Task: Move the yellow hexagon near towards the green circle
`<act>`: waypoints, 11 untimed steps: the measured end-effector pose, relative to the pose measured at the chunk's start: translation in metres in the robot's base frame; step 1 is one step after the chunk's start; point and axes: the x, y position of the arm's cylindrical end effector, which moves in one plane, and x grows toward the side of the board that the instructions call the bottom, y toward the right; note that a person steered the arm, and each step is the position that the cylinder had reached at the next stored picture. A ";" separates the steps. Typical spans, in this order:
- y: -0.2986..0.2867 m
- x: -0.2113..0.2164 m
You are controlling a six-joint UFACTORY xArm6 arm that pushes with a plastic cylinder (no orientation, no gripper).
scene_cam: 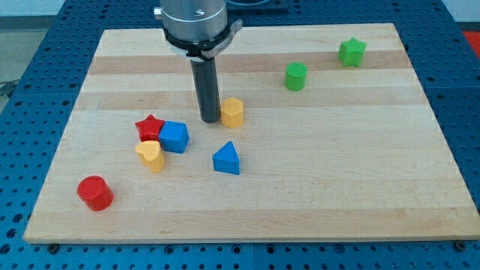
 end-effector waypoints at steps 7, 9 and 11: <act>0.045 -0.034; 0.031 -0.027; -0.021 0.013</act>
